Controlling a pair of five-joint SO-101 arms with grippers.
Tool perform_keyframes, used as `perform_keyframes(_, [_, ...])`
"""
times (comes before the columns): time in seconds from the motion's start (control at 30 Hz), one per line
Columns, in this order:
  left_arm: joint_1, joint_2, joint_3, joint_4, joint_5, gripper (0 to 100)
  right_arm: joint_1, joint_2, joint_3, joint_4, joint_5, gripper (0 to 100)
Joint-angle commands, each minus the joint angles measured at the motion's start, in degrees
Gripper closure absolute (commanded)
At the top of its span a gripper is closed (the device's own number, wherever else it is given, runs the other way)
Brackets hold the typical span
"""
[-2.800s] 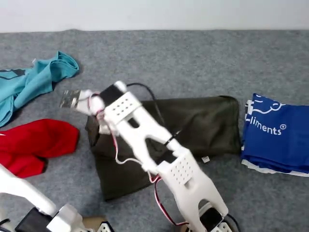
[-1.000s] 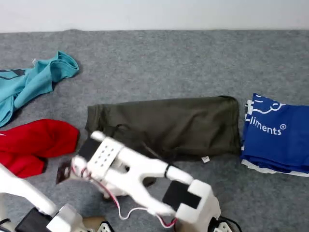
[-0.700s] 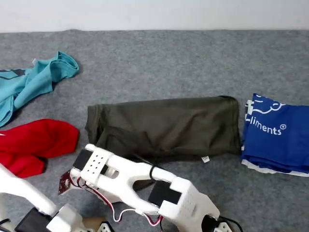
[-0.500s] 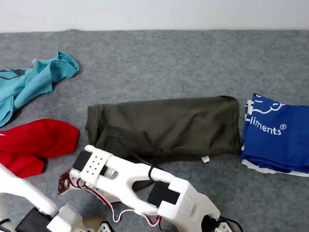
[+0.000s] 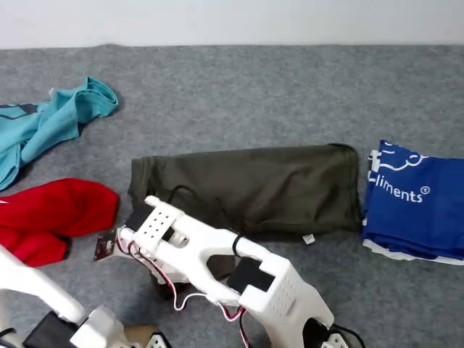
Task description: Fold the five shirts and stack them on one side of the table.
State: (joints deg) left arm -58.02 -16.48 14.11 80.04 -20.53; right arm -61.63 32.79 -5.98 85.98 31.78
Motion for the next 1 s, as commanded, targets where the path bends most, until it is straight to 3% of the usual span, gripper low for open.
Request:
perform_keyframes(0.0, [-0.4,-2.5,-0.2,-0.8,-0.6,99,0.3,-3.2,0.7,0.0,-0.1,98.8])
perform_keyframes(0.23, [-0.4,-2.5,-0.2,-0.8,-0.6,99,0.8,-13.0,0.7,1.6,0.0,98.8])
perform_keyframes(0.43, [-0.3,-2.4,-0.2,-0.8,-0.6,99,7.3,-18.5,0.4,0.7,0.2,98.8])
perform_keyframes(0.73, [-0.3,-2.0,-0.2,-0.8,-0.6,99,16.5,-13.9,-6.4,-6.1,6.2,98.7])
perform_keyframes(0.97, [-0.3,-2.0,-0.2,-0.8,-0.6,99,19.1,-3.4,-20.3,-4.8,6.8,98.4])
